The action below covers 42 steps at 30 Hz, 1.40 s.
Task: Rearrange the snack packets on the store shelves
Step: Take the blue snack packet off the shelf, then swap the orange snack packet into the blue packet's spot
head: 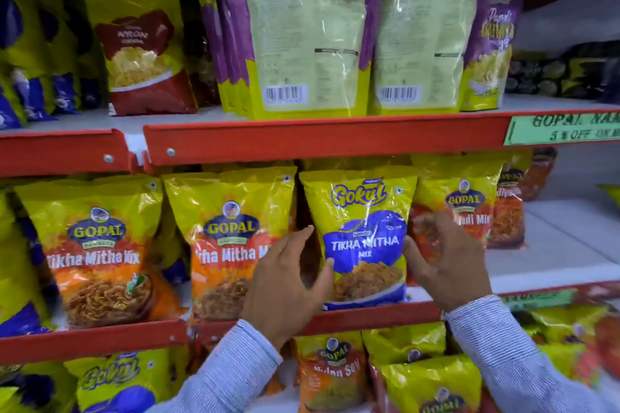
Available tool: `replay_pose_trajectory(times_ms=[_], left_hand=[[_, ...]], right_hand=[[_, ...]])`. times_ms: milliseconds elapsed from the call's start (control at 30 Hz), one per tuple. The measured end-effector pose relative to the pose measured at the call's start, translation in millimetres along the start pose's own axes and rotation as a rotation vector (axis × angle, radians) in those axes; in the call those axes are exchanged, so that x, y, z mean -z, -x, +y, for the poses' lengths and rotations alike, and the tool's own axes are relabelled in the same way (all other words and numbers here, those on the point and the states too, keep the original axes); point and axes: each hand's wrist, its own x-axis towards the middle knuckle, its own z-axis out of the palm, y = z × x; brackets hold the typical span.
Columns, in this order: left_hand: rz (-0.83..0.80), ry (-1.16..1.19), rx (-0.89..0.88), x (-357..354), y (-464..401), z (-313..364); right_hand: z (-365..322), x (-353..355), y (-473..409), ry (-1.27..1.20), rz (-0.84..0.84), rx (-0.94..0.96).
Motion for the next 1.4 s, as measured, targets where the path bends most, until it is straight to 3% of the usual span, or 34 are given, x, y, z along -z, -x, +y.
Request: replay_pose_trajectory(times_ms=[33,100,167,233,367,533,633,700,800,1000,1100,1300,1400], left_hand=[[-0.041,0.041,0.077,-11.0,-0.6,1.9],[-0.143,0.064,0.183,-26.6,-3.4,6.8],[-0.223,0.1,0.258,-41.2,-7.6,8.0],[-0.231,0.175,0.315,-48.3,-9.4,3.4],[-0.159,0.335,0.366,-48.9,2.1,-5.0],[0.024,0.46,0.238,-13.7,40.0,5.0],[0.062,0.484,0.2,7.3,78.5,-7.5],[0.039,0.443,0.258,10.2,111.7,-27.0],[-0.031,0.418,0.403,4.3,166.9,-63.5],[-0.188,0.46,0.709,-21.6,236.7,-154.5],[-0.216,0.511,0.795,-41.7,241.3,-199.3],[-0.316,0.46,0.847,-57.7,236.4,-251.4],[-0.358,0.165,0.731,-35.1,229.9,-230.7]], right_hand=[[18.7,-7.5,3.9,-0.049,-0.041,-0.122],[39.9,-16.9,5.4,-0.188,-0.296,-0.252],[61.2,-31.4,8.7,-0.342,-0.497,-0.307],[66.7,-39.7,9.7,-0.529,-0.579,-0.333],[55.0,-34.1,16.8,-0.69,-0.422,-0.339],[13.7,-8.8,59.6,-0.637,-0.17,-0.187],[-4.0,-11.1,102.1,-0.54,-0.105,-0.095],[-9.8,-25.1,138.3,-0.404,-0.135,-0.105],[-13.6,-59.3,193.7,-0.274,-0.284,-0.286],[-29.4,-153.4,250.4,-0.529,-0.676,-0.383],[-22.1,-214.1,262.0,-0.58,-0.789,-0.471],[-33.1,-268.9,252.4,-0.551,-0.896,-0.665],[-53.1,-246.7,244.7,-0.462,-0.783,-0.606]])
